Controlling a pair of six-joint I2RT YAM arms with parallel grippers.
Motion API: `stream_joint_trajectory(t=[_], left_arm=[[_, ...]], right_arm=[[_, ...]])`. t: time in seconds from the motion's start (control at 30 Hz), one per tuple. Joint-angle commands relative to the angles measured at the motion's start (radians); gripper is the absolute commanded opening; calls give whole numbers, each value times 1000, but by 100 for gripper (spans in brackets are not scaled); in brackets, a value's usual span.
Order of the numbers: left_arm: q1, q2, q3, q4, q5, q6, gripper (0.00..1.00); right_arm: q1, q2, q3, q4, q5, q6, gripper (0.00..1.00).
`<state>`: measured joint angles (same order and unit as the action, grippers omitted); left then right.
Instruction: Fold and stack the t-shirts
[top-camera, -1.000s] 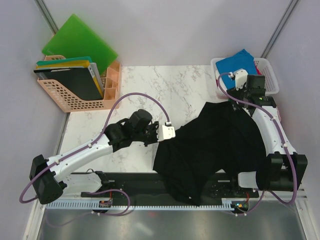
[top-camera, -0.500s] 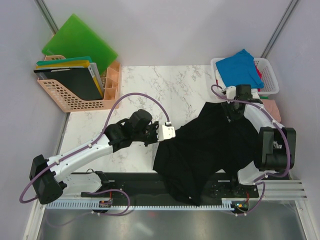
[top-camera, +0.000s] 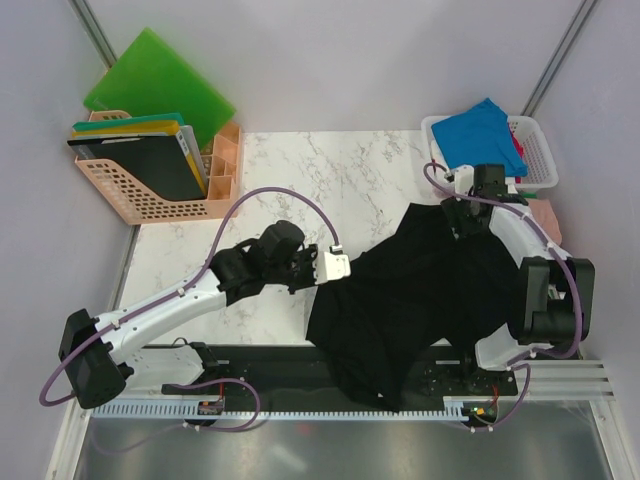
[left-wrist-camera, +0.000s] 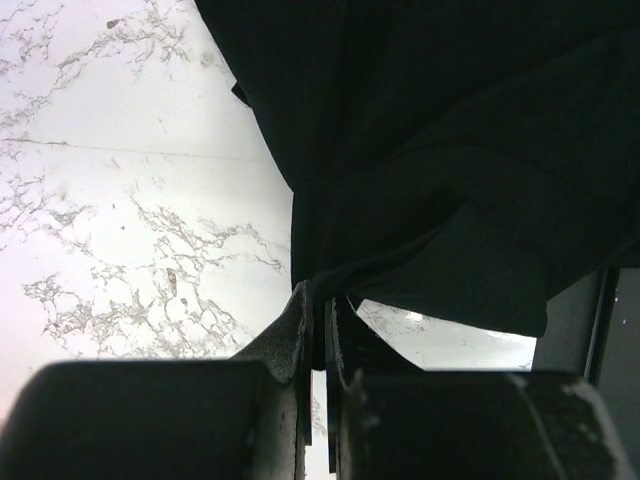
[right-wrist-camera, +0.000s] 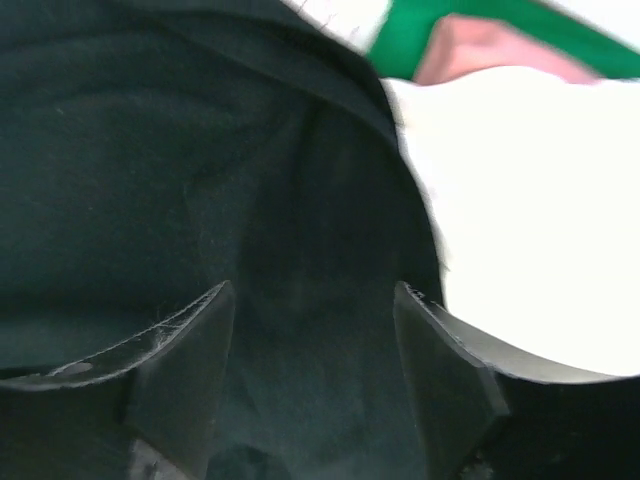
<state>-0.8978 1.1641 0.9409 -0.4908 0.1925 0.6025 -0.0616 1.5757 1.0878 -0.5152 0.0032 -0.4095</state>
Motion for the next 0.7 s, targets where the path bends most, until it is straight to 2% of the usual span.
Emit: stream_joint_trajectory(t=[0.0, 0.27, 0.4, 0.53, 0.67], left_arm=[[5, -23, 3, 41, -7, 8, 2], [8, -57, 35, 31, -33, 11, 2], [14, -86, 65, 6, -60, 25, 2], [48, -122, 98, -26, -102, 36, 2], [118, -167, 136, -40, -84, -1, 2]], right_arm=[[-1, -118, 24, -25, 21, 6, 77], [0, -292, -38, -126, 4, 8, 84], [-6, -374, -94, -152, 92, -12, 86], [-21, -463, -163, -157, 126, -40, 87], [-30, -456, -175, -157, 107, -31, 88]])
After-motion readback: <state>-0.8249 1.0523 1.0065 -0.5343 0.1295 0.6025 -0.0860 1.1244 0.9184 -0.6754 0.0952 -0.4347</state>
